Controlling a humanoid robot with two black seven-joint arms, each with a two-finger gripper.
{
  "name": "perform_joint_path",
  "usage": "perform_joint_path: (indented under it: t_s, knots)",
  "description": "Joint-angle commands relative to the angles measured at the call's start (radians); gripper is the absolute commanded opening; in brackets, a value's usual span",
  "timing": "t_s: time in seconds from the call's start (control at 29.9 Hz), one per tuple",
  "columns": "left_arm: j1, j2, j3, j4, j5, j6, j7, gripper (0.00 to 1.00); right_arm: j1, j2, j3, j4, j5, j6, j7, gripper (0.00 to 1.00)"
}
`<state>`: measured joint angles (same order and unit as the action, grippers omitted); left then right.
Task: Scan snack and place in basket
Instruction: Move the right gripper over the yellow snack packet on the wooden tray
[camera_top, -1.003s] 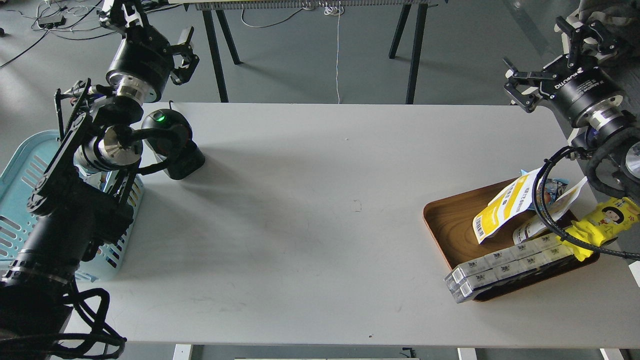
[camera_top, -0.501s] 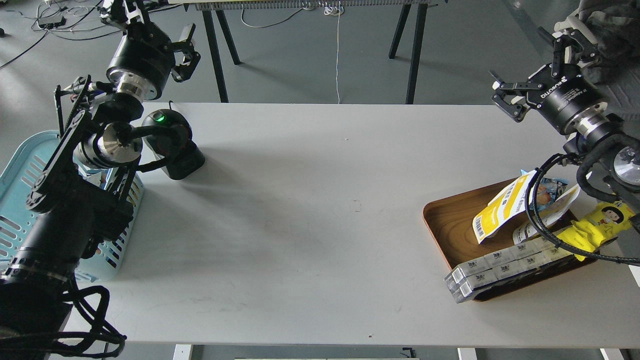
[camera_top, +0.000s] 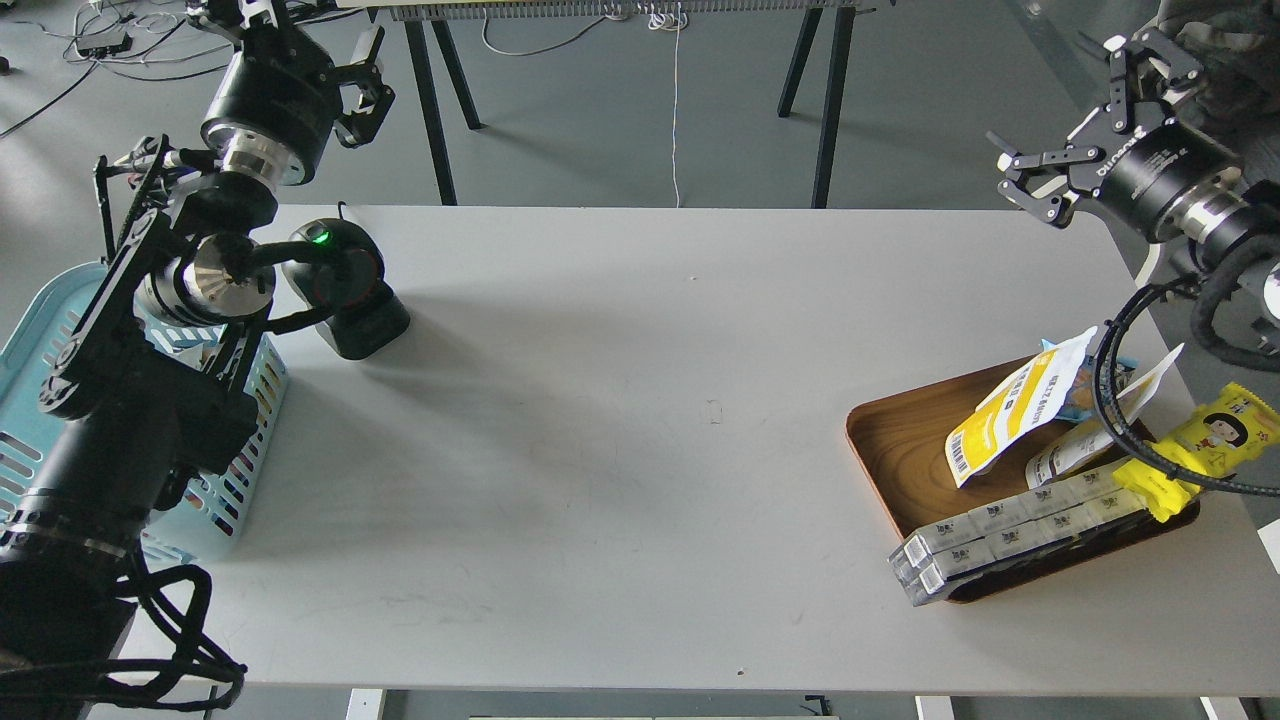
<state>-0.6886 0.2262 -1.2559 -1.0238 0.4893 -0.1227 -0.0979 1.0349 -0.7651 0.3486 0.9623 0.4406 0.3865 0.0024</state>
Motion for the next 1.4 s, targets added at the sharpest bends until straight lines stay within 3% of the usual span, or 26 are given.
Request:
perform_joint_path:
  t_s: [0.0, 0.2, 0.33, 0.47, 0.6, 0.77, 0.97, 1.14, 1.37]
  knots:
    - [0.003, -0.001, -0.008, -0.018, 0.000, -0.002, -0.002, 1.00, 0.239, -0.046, -0.241, 0.053, 0.000, -0.029, -0.002, 0.99]
    - [0.000, 0.001, -0.014, -0.022, 0.000, -0.001, -0.003, 1.00, 0.695, -0.037, -0.705, 0.169, -0.011, -0.127, -0.065, 0.99]
    - [0.003, 0.002, -0.033, -0.035, 0.000, -0.002, -0.002, 1.00, 1.034, -0.007, -1.017, 0.341, -0.161, -0.253, -0.104, 0.99]
    - [0.003, 0.002, -0.034, -0.035, 0.000, -0.002, -0.003, 1.00, 1.301, -0.002, -1.313, 0.609, -0.218, -0.351, -0.180, 0.99]
    - [0.003, 0.001, -0.034, -0.035, 0.000, -0.002, -0.003, 1.00, 1.467, -0.014, -1.531, 0.779, -0.318, -0.411, -0.199, 0.99]
    - [0.003, 0.001, -0.031, -0.039, 0.000, -0.002, -0.011, 1.00, 1.467, -0.011, -1.628, 0.771, -0.442, -0.456, -0.213, 0.99]
    - [0.003, -0.001, -0.031, -0.039, 0.000, -0.002, -0.011, 1.00, 1.317, 0.038, -1.622, 0.771, -0.451, -0.552, -0.211, 0.99]
    - [0.004, -0.005, -0.030, -0.039, 0.000, 0.000, -0.011, 1.00, 1.125, 0.081, -1.498, 0.770, -0.433, -0.639, -0.209, 0.99]
    - [0.004, -0.007, -0.030, -0.039, 0.000, 0.003, -0.011, 1.00, 1.084, 0.046, -1.461, 0.770, -0.404, -0.649, -0.208, 0.99]
